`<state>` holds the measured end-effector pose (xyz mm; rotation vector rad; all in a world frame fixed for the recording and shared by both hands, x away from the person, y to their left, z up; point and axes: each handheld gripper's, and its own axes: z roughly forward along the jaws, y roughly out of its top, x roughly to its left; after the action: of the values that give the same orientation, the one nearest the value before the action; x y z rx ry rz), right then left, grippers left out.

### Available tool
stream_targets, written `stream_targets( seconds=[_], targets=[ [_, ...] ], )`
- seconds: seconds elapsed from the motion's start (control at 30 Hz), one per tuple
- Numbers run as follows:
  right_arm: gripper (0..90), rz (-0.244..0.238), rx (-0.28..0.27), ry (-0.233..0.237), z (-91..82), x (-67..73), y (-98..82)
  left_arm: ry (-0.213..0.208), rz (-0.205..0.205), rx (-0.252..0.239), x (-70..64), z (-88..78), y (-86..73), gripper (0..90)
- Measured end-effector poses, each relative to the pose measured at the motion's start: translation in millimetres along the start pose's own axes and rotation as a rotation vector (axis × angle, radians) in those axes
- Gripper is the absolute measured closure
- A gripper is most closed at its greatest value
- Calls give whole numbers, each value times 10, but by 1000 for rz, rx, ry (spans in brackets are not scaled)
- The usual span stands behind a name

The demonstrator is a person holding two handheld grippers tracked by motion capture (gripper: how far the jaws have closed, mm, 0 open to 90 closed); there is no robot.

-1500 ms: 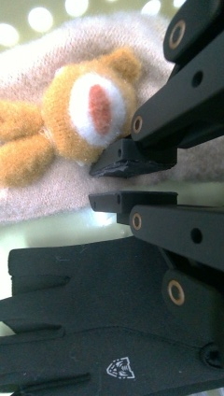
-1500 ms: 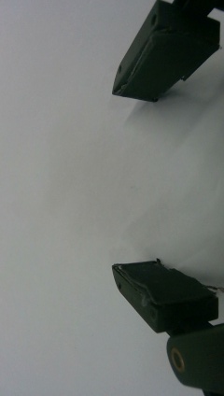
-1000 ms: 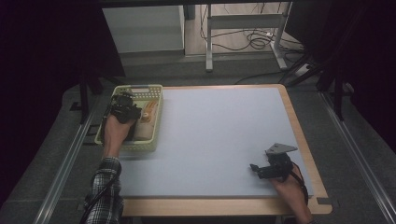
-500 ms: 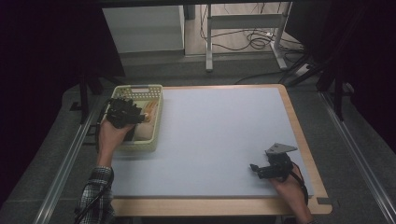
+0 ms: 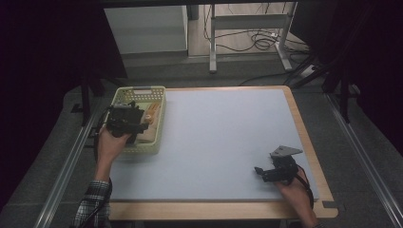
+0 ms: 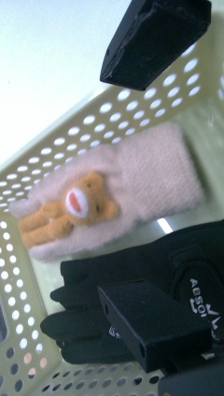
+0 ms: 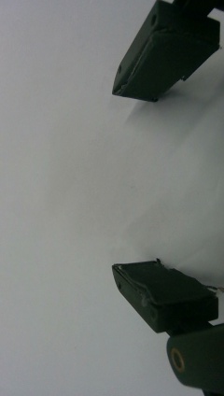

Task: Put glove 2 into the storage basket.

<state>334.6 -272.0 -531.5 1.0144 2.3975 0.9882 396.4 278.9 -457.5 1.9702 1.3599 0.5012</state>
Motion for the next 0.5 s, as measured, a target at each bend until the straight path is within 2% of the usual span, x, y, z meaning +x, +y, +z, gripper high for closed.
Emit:
stream_targets(
  seconds=[0.27, 0.5],
  targets=[
    [120, 0, 1, -1, -1, 1, 0, -50, 32, -21, -153, -65, -64, 19],
    [119, 0, 1, -1, -1, 1, 1, -98, 75, -46, -379, -100, -107, 18]
  ],
)
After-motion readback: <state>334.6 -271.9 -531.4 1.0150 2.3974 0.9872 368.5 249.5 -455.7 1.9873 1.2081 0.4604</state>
